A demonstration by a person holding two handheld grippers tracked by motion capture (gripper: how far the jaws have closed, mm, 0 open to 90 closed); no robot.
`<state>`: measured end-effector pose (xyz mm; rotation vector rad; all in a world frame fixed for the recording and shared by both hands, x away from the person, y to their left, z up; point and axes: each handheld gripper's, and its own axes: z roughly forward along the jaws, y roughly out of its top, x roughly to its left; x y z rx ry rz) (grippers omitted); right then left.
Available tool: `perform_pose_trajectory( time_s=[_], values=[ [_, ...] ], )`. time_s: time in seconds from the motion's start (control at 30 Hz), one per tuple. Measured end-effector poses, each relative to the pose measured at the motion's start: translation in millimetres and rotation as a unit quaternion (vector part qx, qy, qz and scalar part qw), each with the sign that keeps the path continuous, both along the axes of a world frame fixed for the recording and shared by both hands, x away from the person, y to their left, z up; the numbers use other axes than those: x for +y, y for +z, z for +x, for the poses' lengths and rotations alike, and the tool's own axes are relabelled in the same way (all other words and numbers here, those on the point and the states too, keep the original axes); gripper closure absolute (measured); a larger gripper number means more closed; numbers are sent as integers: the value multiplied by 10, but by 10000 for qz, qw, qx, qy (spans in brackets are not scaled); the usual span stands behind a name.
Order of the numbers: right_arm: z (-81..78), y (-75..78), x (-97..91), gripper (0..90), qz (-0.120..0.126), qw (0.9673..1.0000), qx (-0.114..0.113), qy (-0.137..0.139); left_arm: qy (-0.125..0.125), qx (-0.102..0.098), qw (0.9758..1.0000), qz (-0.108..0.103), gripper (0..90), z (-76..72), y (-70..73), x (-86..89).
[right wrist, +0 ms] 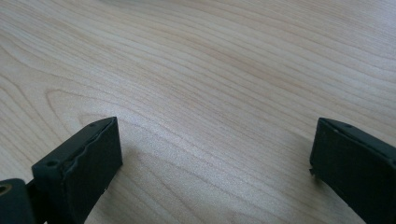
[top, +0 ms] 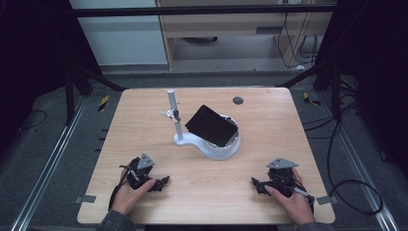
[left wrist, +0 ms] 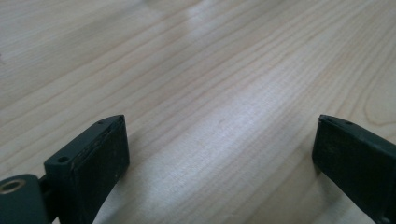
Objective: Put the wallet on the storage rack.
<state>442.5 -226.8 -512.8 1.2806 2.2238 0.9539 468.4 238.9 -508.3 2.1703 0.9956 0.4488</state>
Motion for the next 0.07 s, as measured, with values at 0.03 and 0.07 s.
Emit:
perform_pose_trajectory(
  time_s=[0.03, 0.07],
  values=[
    [-3, 1, -1, 24, -7, 10000, 4, 0, 11, -2, 10000, -15, 34, 6, -2, 4],
    [-6, 1, 0, 24, -6, 10000, 6, -5, 17, 1, 10000, -17, 33, 10, -2, 8]
  ],
)
